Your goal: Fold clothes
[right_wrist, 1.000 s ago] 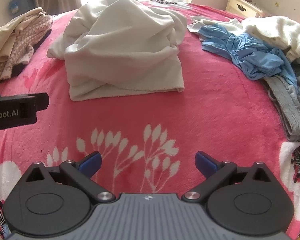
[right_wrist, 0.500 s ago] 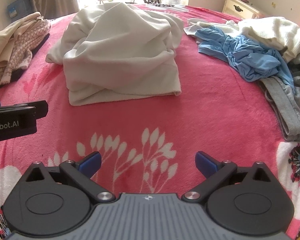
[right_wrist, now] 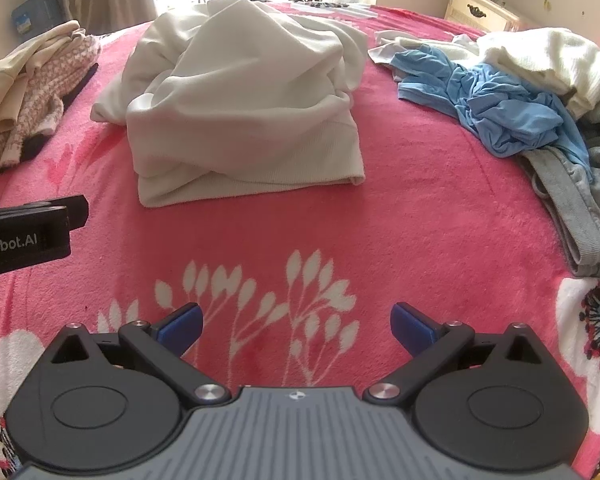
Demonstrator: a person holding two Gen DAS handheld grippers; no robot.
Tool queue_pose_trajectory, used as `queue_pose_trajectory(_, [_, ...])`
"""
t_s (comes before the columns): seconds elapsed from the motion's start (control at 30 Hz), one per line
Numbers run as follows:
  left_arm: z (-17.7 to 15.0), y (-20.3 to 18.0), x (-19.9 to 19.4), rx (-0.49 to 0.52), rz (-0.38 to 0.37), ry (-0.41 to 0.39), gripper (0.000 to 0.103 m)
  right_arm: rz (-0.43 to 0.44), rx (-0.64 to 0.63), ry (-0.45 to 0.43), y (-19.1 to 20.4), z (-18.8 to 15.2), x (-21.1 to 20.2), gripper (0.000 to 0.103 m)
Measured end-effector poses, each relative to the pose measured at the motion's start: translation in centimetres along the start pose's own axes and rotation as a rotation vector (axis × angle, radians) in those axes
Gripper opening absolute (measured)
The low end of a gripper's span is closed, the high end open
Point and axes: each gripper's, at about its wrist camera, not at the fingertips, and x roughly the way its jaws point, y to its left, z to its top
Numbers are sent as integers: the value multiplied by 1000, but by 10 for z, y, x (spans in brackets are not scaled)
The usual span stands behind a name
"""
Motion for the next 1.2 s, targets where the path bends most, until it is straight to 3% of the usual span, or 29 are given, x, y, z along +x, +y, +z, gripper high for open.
queue_pose_trajectory(1.2, [-1, 3, 0, -9, 4, 0, 103, -6, 2, 3, 5, -2, 0, 103])
